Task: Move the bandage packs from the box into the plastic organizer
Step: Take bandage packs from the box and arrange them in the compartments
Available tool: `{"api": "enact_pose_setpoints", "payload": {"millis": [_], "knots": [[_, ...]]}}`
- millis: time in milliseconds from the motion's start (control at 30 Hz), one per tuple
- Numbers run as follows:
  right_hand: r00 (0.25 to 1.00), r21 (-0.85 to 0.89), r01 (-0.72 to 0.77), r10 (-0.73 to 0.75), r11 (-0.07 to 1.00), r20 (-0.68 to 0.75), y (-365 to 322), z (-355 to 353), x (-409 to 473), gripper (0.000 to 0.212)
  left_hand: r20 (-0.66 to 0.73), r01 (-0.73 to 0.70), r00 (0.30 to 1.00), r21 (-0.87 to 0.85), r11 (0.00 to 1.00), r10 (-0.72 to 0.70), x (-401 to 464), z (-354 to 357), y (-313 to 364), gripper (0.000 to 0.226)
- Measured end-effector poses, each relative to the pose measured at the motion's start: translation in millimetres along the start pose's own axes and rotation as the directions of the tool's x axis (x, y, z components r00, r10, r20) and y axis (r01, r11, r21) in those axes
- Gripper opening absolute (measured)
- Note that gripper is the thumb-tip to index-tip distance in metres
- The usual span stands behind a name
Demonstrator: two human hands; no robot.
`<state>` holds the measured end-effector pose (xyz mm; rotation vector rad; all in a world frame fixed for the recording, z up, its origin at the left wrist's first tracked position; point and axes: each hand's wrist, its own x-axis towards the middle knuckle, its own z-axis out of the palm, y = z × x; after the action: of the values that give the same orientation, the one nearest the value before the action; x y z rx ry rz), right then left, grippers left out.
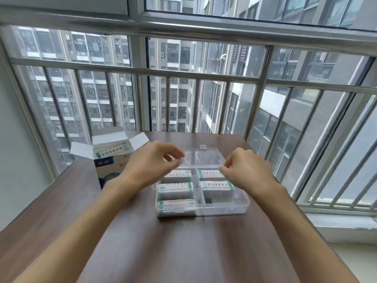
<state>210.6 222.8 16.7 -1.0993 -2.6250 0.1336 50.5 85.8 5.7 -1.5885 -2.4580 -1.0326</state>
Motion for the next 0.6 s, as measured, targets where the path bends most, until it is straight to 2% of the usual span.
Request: {"api": "enact_pose_setpoints", "payload": {"millis": [67, 100, 167, 233, 333, 367, 433, 500, 567, 600], "knots": [[0.995, 0.096, 0.099, -0.098, 0.990, -0.020, -22, -3, 0, 0.019, -0.203, 0.050, 0.977, -0.061, 0.997, -0.061, -14, -21, -14, 0.006], [0.988, 0.158, 0.156, -0.152, 0.975, -0.034, -34, -3, 0, 0.020, -0.335, 0.072, 0.937, -0.090, 0.993, -0.099, -21, -29, -20, 0.005], [0.954, 0.265, 0.299, -0.284, 0.917, -0.097, -60, 0, 3, 0.022, -0.578, 0.165, 0.792, -0.104, 0.981, -0.195, -33, -40, -37, 0.008], [0.884, 0.274, 0.468, -0.445, 0.840, -0.144, -89, 14, 9, 0.037, -0.704, 0.291, 0.656, -0.098, 0.952, -0.273, -42, -44, -59, 0.028], [0.764, 0.058, 0.645, -0.641, 0.762, -0.079, -126, 45, 19, 0.059, -0.692, 0.414, 0.593, -0.177, 0.893, -0.412, -52, -45, -90, 0.060], [0.759, 0.001, 0.649, -0.648, 0.760, -0.056, -127, 55, 22, 0.059, -0.642, 0.416, 0.599, -0.261, 0.871, -0.479, -51, -39, -93, 0.064], [0.752, -0.024, 0.653, -0.652, 0.757, -0.096, -137, 70, 26, 0.050, -0.474, 0.351, 0.617, -0.550, 0.758, -0.629, -54, -36, -100, 0.045], [0.699, -0.005, 0.685, -0.659, 0.728, -0.278, -139, 74, 24, 0.030, -0.288, 0.251, 0.699, -0.758, 0.603, -0.654, -56, -34, -98, 0.014], [0.615, -0.020, 0.718, -0.648, 0.695, -0.448, -133, 79, 21, 0.016, -0.299, 0.176, 0.741, -0.778, 0.603, -0.602, -61, -33, -95, 0.014], [0.569, -0.047, 0.736, -0.654, 0.676, -0.499, -130, 82, 20, 0.014, -0.358, 0.131, 0.741, -0.753, 0.645, -0.568, -65, -34, -92, 0.017]]}}
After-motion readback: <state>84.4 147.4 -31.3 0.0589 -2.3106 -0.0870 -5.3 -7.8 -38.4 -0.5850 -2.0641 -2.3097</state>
